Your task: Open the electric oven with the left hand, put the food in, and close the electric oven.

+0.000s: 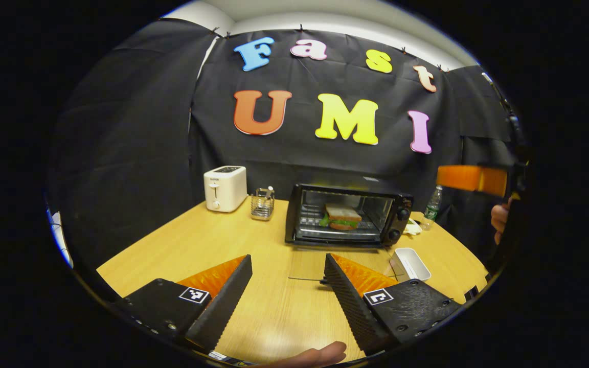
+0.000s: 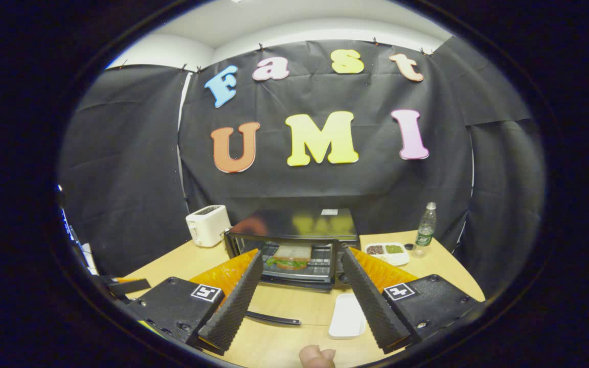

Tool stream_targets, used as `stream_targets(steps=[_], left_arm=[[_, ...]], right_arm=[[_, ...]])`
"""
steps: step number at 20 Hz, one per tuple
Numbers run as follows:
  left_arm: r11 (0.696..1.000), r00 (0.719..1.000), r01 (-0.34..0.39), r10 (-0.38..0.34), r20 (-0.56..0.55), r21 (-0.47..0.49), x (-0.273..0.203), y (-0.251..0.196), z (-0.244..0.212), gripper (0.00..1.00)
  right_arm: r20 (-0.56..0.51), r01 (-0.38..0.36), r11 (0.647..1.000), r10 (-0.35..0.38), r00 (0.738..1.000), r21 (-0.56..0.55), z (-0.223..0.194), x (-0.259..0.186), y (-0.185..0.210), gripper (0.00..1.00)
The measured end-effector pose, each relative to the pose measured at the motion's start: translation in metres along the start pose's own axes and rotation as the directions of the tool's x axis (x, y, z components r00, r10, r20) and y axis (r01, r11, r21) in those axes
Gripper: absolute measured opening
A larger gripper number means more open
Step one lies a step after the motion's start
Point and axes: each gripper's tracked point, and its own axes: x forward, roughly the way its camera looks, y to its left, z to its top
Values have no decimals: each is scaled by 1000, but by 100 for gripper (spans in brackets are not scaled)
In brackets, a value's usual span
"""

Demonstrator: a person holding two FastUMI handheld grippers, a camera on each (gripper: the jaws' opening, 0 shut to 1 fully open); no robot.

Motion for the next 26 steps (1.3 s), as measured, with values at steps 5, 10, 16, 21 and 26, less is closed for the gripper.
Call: stream_targets(steps=[5,10,16,21,26], left_arm=[[997,996,73,-71,-54,37,22,-42,-26,94],[993,980,103,-92,-175,54,51,-71,-67,94],[987,956,143,-118,-267,77,76,-102,-99,94],[986,943,141,-107,-314,88,91,-109,-113,95],[987,937,133,-94,-337,95,103,-112,-120,95]], right_arm=[[133,46,999,-47,990,12,51,-51,-43,100],[221,99,995,-92,971,-20,83,-97,-78,89],[269,149,987,-129,954,-57,96,-110,-95,100],[258,137,989,-120,959,-48,89,-118,-104,100],[249,137,990,-128,960,-21,87,-108,-118,100]])
